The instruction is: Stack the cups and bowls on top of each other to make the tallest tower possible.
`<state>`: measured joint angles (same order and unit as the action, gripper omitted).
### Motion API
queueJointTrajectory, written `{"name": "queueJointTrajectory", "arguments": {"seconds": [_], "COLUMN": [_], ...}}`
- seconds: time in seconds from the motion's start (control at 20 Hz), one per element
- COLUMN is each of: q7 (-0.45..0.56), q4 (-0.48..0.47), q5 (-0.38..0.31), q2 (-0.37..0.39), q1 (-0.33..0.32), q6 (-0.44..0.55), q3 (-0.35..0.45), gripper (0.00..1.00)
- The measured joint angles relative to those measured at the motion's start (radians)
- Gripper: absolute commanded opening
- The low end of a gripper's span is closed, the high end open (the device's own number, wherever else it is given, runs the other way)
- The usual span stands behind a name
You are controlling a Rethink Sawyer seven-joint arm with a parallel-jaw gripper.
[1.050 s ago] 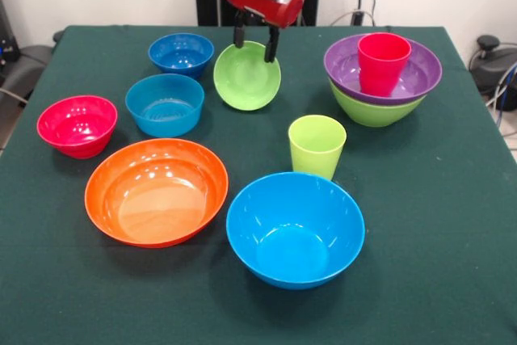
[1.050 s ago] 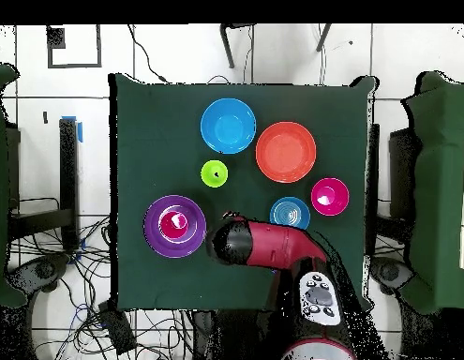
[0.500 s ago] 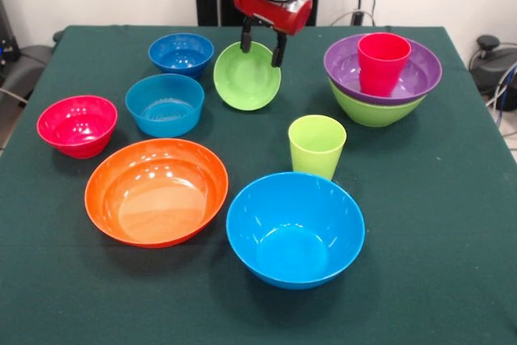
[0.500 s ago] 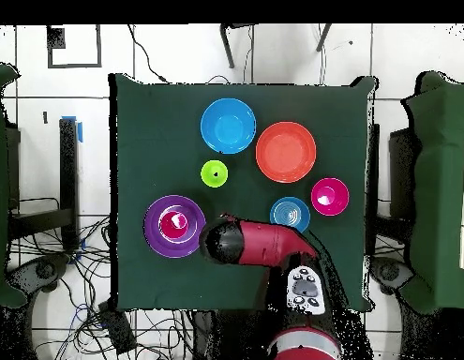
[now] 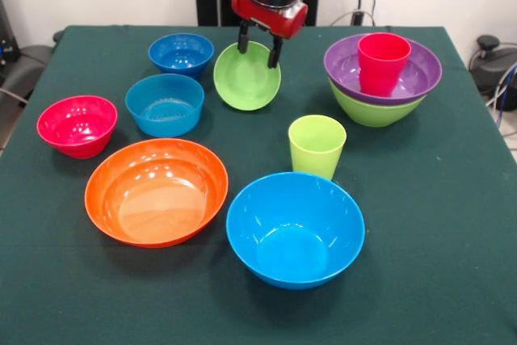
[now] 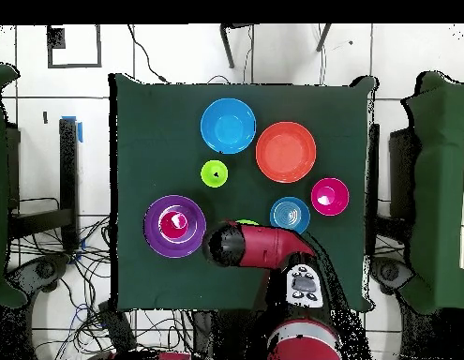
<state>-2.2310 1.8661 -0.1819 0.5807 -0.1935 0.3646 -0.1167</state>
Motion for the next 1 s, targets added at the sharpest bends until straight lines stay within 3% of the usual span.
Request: {"name": "queueJointTrajectory", "arguments": {"seconds": [0.55, 1.0], "q7": [0.0, 0.0], "q4": [0.001, 0.034], "q5": [-0.002, -0.002], "q2": [-0.008, -0.006], "q1": [-0.085, -0.214], "q6": [0.051, 0.172], "q3": [0.021, 0.117], "gripper": [1.0, 1.0]}}
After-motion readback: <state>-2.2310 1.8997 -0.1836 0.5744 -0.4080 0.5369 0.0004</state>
